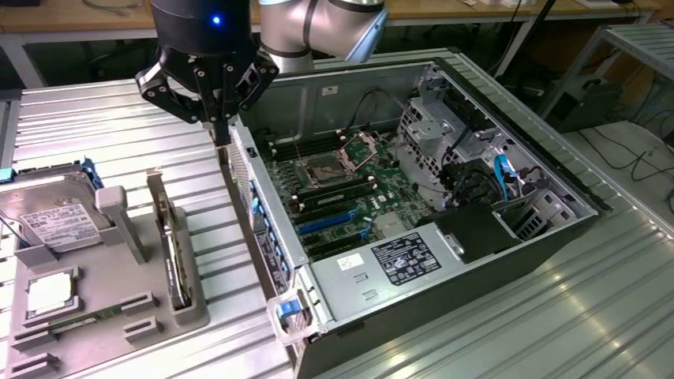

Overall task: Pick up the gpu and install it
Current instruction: 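Reach for the gpu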

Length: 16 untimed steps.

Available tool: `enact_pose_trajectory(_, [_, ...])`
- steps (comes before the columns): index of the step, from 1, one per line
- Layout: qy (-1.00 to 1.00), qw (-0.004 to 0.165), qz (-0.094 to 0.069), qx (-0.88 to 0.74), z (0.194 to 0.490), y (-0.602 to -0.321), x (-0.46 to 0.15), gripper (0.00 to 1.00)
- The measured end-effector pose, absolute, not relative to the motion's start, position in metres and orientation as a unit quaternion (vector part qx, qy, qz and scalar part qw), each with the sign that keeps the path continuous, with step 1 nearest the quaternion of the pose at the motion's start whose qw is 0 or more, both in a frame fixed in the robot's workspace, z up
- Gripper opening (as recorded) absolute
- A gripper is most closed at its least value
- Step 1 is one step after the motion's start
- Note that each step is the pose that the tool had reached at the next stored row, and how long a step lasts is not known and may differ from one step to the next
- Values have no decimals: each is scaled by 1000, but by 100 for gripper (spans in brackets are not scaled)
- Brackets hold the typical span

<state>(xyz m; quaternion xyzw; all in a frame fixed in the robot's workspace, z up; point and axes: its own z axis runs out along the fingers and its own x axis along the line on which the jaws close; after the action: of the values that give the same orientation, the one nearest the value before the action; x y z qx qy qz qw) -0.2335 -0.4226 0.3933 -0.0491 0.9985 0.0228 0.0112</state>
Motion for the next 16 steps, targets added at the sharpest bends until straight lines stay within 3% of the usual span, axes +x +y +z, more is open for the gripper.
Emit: enact_pose_trajectory(16, [998, 11, 23, -56, 393, -425, -247, 11])
